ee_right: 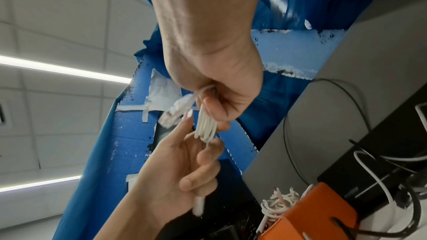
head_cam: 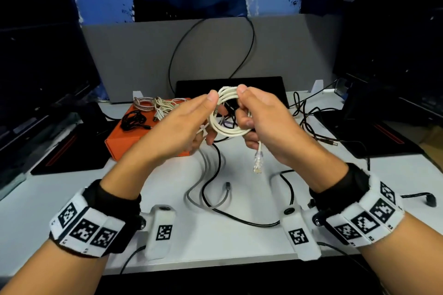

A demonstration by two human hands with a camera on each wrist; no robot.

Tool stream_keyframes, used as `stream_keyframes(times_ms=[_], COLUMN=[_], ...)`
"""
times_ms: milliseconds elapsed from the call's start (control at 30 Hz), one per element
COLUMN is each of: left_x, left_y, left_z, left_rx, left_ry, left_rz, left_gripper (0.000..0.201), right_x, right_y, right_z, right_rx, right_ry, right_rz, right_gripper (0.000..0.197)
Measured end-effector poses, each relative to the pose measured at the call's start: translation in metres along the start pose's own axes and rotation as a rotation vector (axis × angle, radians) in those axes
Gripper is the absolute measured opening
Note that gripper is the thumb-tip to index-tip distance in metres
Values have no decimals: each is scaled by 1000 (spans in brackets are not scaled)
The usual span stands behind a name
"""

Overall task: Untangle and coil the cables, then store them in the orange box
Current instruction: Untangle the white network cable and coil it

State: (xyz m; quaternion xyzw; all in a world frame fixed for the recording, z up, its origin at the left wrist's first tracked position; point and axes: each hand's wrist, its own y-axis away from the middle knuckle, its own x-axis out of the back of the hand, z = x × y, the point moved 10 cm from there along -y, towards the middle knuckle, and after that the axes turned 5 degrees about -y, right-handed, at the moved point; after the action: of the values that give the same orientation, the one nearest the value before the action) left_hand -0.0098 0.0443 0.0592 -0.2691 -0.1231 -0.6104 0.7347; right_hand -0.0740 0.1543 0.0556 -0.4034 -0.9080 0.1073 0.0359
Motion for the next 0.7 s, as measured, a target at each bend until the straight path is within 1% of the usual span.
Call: stream_keyframes(times_ms=[100, 167, 267, 367, 467, 567, 633, 700], left_x=[-1, 0, 3, 12, 24, 26, 28, 28], left_y=[2, 3, 5, 7, 7, 8, 9, 11], left_z=[8, 10, 16, 21, 22, 22, 26, 31], left_rx=[-80, -122, -148, -157, -162, -155, -172, -204], left_ry=[-59, -142, -262, -370, -473, -555, -555, -532], left_rz=[16, 29, 91, 170, 239, 254, 279, 299], left_gripper=[40, 35, 36, 35, 36, 35, 33, 32], right_x=[-8, -8, -5, -2, 4, 13, 20, 31], right_y=[0, 0, -1, -4, -3, 0, -2, -8], right_z=[4, 4, 3, -2, -9, -15, -18, -20], right_rx=[-9, -20, -28, 17, 49, 71, 100, 147], right_ry=[17, -5, -48, -42, 126, 348, 490, 596], right_rz=[-53, -93, -126, -188, -280, -305, -261, -141], right_gripper=[40, 37, 35, 31, 24, 20, 18, 18])
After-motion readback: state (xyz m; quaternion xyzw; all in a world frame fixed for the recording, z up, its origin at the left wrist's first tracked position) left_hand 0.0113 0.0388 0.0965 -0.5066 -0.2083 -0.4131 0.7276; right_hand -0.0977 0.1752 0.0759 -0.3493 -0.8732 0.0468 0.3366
